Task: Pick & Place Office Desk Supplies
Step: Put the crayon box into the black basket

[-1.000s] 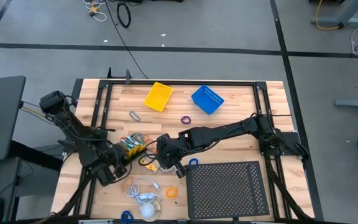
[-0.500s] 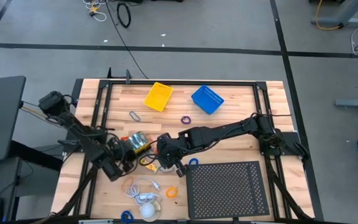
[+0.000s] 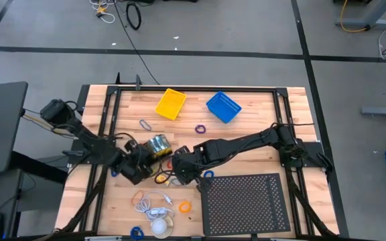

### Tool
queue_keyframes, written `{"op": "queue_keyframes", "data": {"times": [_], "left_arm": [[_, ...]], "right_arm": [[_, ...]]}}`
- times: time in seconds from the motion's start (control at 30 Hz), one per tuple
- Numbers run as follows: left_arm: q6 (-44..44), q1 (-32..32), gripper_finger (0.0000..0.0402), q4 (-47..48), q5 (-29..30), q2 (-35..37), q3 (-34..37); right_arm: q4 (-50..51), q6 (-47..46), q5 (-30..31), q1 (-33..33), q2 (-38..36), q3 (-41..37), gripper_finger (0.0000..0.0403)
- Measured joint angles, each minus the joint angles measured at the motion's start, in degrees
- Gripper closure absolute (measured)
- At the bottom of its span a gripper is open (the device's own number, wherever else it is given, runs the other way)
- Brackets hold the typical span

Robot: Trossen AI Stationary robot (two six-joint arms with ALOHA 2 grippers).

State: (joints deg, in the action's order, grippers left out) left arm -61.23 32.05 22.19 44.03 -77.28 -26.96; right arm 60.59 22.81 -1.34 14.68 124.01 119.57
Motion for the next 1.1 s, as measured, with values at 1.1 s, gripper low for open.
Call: {"op": "queue_keyframes", "data": {"times": [1.1], "left_arm": [[45.5,-37.0,0.0401,-37.8,-21.7,-5.8,0.0]], "right_arm": [[2.6,-1.4,0.2,0.4,0.0,0.0,0.0403]]}}
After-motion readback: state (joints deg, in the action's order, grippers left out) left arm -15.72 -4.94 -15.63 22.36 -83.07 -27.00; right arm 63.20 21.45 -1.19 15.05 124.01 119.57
